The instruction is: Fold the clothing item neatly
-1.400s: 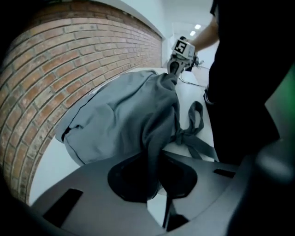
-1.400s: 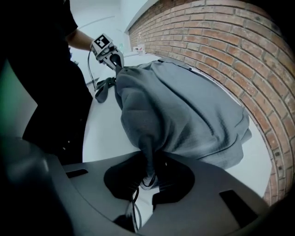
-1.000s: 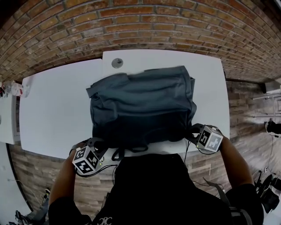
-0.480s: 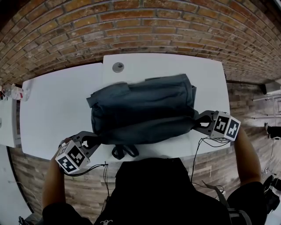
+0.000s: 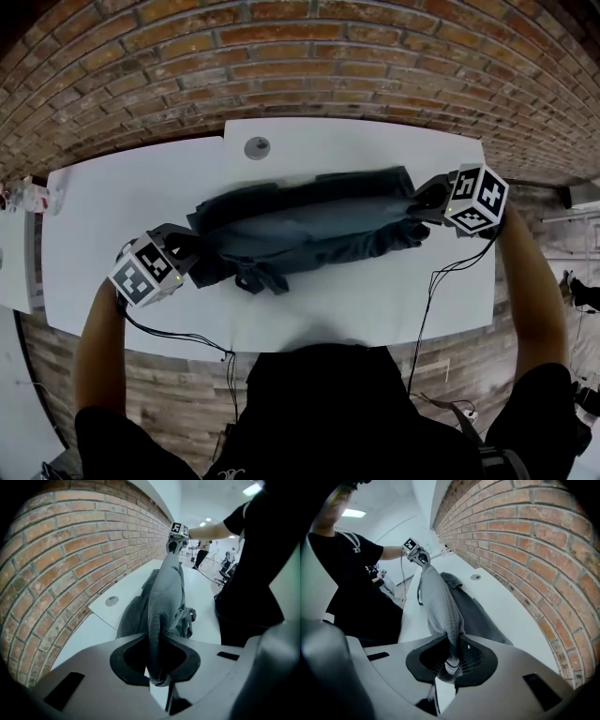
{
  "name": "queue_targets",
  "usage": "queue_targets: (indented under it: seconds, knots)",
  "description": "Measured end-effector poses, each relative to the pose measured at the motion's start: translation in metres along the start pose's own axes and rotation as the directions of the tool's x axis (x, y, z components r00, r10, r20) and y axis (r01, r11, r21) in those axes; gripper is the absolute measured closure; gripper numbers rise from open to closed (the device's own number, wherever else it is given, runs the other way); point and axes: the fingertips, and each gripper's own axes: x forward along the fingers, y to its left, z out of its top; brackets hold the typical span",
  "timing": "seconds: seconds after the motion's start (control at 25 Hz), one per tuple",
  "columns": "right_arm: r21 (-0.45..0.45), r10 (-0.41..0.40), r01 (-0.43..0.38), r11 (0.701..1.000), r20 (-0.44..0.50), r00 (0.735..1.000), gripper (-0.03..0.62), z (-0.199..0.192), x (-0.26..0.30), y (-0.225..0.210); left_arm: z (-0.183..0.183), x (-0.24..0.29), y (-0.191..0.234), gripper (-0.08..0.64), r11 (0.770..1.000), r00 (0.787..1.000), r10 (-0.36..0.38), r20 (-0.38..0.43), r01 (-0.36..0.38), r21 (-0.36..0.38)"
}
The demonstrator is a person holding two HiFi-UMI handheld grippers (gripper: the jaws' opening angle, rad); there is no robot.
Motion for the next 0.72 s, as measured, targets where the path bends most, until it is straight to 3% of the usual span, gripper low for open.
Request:
queue_targets:
  seconds: [0.2, 0.4, 0.6, 0.64, 0.72]
  knots:
    - [0.131, -0.044, 0.045, 0.990, -0.015, 0.999, 0.549, 0.003, 0.035, -0.060, -0.009, 0.040, 0.050, 0.528, 0.991, 1.000, -0.007, -0.018, 0.004, -0.135]
    - [0.214, -0.118, 0.127, 0.969, -0.053, 0.992, 0.548, -0.009, 0.071, -0.099, -0.020, 0.082, 0.079, 0.528, 0.982, 0.997, 0.010, -0.082, -0.026, -0.187]
    - [0.335, -0.208, 0.185, 0.924, 0.033, 0.978, 0.523, -0.019, 0.082, -0.119, -0.025, 0.103, 0.092, 0.526, 0.971, 0.996, 0.073, -0.059, -0.084, -0.222]
    - [0.345, -0.227, 0.198, 0.918, 0.046, 0.973, 0.514, -0.021, 0.080, -0.121, -0.026, 0.101, 0.095, 0.513, 0.965, 0.995, 0.091, -0.038, -0.097, -0.245]
    - [0.361, -0.274, 0.233, 0.903, 0.066, 0.959, 0.502, -0.024, 0.072, -0.125, -0.030, 0.092, 0.107, 0.414, 0.939, 0.990, 0.141, 0.007, -0.132, -0.317]
